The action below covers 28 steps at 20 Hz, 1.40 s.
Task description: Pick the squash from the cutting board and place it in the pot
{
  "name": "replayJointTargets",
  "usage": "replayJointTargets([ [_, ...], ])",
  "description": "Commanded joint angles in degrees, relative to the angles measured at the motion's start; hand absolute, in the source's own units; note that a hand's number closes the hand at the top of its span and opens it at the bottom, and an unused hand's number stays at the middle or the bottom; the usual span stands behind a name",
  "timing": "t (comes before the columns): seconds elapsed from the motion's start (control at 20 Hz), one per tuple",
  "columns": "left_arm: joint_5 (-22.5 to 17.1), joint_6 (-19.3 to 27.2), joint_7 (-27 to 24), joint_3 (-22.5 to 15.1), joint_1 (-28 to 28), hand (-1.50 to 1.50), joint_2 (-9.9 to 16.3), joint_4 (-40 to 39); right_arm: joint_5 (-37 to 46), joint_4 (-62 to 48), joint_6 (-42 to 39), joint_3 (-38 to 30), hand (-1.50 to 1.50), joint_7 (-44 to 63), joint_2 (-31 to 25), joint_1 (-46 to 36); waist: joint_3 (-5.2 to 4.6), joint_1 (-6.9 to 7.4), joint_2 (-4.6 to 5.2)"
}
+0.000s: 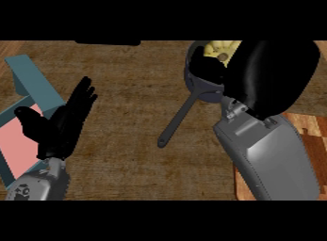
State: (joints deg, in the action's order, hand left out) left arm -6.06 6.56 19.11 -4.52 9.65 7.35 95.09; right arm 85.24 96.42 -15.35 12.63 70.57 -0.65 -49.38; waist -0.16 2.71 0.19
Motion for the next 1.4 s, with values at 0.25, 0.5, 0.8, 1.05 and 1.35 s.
replayJointTargets([
  [0.25,0.3,0.4,1.3,0.0,0.8,0.0,-0.4,0.3,-6.9,-17.1,3.3,-4.3,1.5,10.2,0.6,-5.2,0.11,-0.57,0.18],
  [0.5,1.9,0.5,-0.6,-2.0,0.2,0.0,-1.4,0.5,-12.9,-16.7,16.5,-9.2,-1.5,13.8,0.6,-1.1,0.19,0.54,0.55],
  [0.8,0.8,0.3,0.6,-2.1,-1.0,0.0,-1.9,2.1,-18.3,-17.9,28.6,-11.4,-1.5,11.3,0.6,-0.1,0.22,1.46,0.32],
  [1.05,0.9,-0.1,-0.2,0.0,0.5,0.0,-0.1,0.7,-9.2,-13.4,39.0,-12.0,-1.5,5.9,0.6,0.2,0.18,-0.38,0.11],
  [1.35,0.7,0.6,-0.1,0.9,-0.3,0.0,-0.4,0.0,-0.2,-9.9,44.8,-13.7,-1.5,7.4,0.6,1.2,0.12,-1.51,-0.18],
])
